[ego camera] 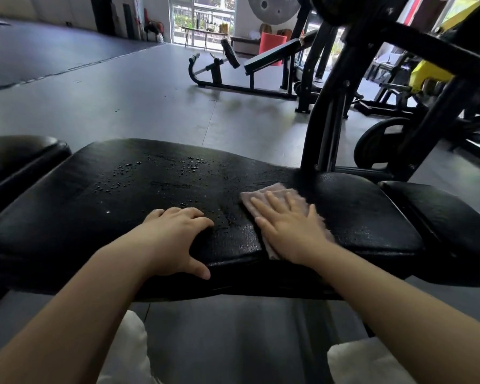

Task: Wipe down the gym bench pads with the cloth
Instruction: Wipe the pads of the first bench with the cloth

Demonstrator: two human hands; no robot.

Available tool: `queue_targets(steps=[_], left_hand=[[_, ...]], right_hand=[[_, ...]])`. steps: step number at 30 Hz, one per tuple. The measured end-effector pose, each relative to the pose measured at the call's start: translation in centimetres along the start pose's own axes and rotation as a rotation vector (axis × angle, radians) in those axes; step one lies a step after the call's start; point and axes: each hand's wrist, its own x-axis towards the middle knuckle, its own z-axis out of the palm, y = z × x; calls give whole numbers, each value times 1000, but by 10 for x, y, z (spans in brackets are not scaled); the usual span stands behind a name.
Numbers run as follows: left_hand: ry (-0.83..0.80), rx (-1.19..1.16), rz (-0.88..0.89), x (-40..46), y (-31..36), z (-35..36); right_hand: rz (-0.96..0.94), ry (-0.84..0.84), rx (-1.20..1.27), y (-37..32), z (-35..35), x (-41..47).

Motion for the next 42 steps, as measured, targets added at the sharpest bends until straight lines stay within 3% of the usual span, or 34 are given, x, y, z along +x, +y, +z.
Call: queue_targets(steps=[5,9,15,20,22,25,28,30,33,39,42], left_hand=[[17,-24,11,-1,-3,3],[56,-35,11,-4,-2,5],[86,-80,-30,-8,-5,8],[76,-56,-1,-7,-2,7],[67,-51,7,-6,-2,7],[66,-38,8,-4,-4,8],[63,-37,-2,-4,-4,9],[70,-42,-6,-5,-4,10],[97,-48,-6,-6,-4,9],[216,-190,-46,-16,-11,8],[362,-264,-47,-24,-20,11]], right_hand=[[386,-3,99,61,-10,13],[541,29,152,17,-7,29],[104,36,102,-76,7,11],[-74,45,21,-38,4,-9],[16,39,17,-8,2,-7],[299,50,80,27,-4,1],[479,49,137,14,-5,11],[412,41,150,-19,-2,12],[163,38,122,-64,5,4],[-76,166,79,-74,6,-14],[-203,185,192,-85,-2,-23]])
